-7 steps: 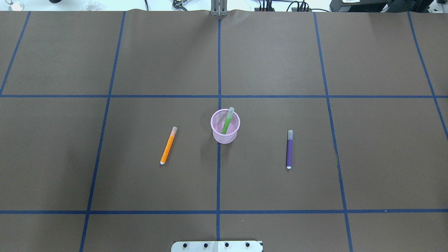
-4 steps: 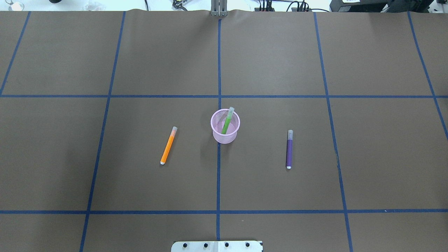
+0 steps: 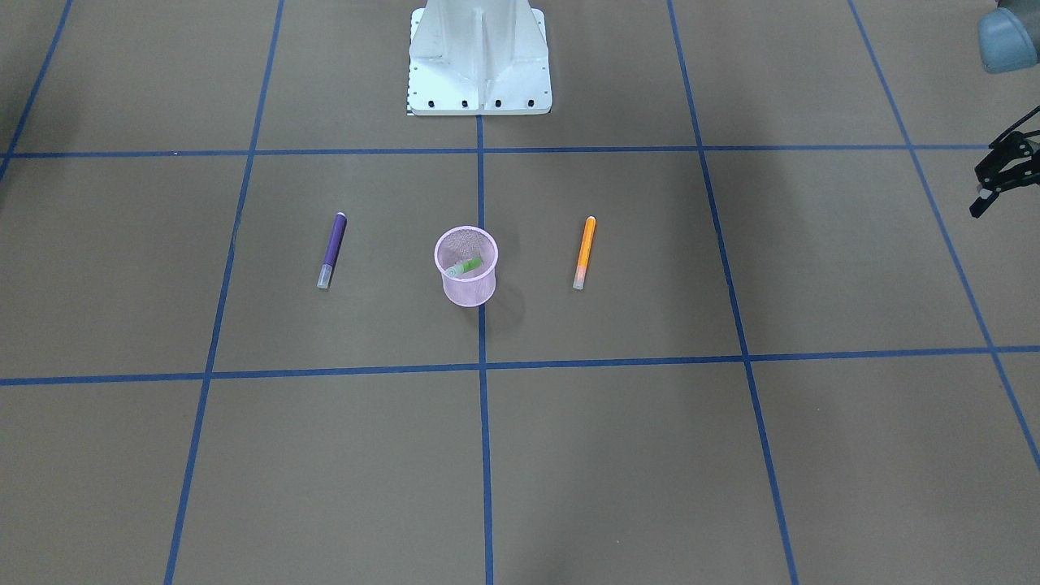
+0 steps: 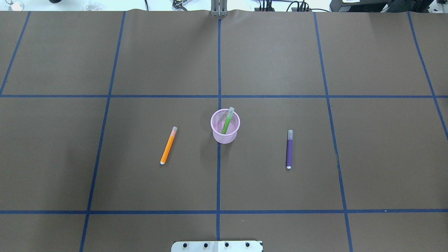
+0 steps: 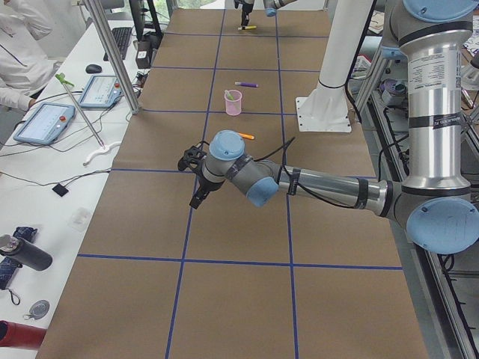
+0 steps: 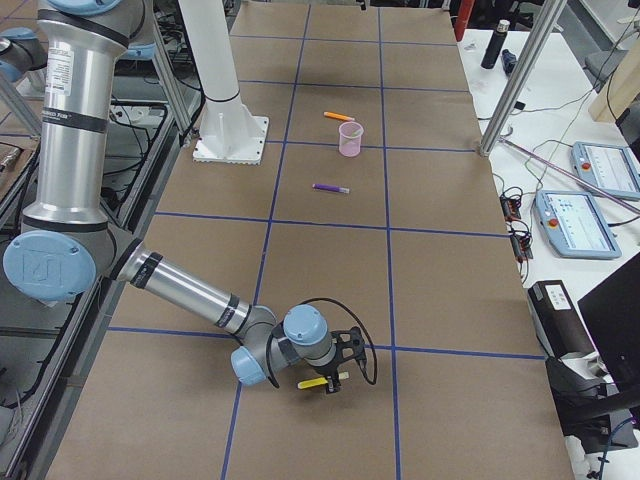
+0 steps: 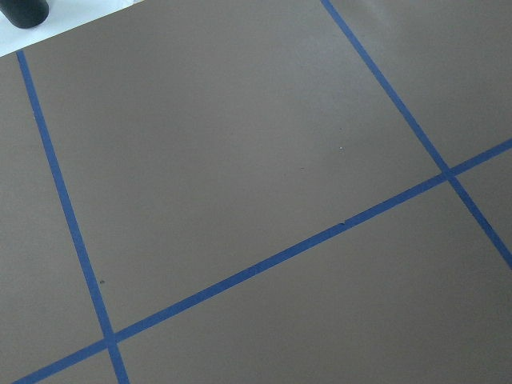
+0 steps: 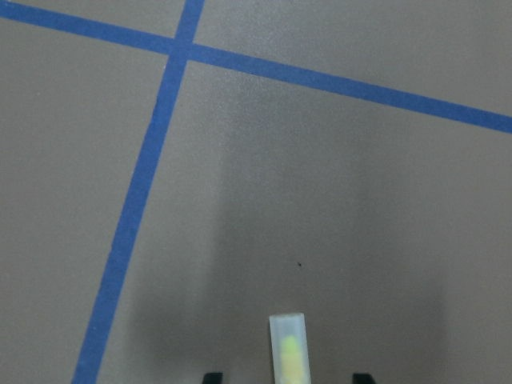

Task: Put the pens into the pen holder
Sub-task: 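Lower the right gripper onto the yellow highlighter and close it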

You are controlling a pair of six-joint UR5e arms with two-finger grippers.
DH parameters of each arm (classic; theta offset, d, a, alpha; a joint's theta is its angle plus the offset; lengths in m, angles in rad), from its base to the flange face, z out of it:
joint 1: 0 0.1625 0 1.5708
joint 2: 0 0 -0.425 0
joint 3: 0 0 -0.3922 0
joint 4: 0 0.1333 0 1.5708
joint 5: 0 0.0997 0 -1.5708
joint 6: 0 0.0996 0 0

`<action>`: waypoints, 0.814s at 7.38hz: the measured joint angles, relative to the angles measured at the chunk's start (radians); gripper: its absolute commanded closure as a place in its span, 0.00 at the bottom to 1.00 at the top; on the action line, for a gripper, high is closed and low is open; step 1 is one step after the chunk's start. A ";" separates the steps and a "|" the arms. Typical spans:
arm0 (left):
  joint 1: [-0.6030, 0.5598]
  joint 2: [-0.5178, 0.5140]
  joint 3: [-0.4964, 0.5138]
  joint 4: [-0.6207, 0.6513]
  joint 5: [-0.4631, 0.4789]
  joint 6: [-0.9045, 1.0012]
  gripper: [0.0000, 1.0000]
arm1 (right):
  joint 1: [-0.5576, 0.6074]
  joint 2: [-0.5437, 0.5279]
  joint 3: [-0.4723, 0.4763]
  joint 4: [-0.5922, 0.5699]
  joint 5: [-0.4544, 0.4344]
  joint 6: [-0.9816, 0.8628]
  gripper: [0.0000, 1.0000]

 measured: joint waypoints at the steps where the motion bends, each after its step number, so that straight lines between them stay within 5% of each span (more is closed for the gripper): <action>1: 0.000 0.000 0.000 0.000 0.000 0.000 0.00 | 0.000 0.000 -0.003 0.000 0.000 0.004 0.55; 6: 0.000 0.001 0.002 0.000 0.000 0.001 0.00 | -0.001 0.000 -0.011 -0.001 0.000 0.013 0.57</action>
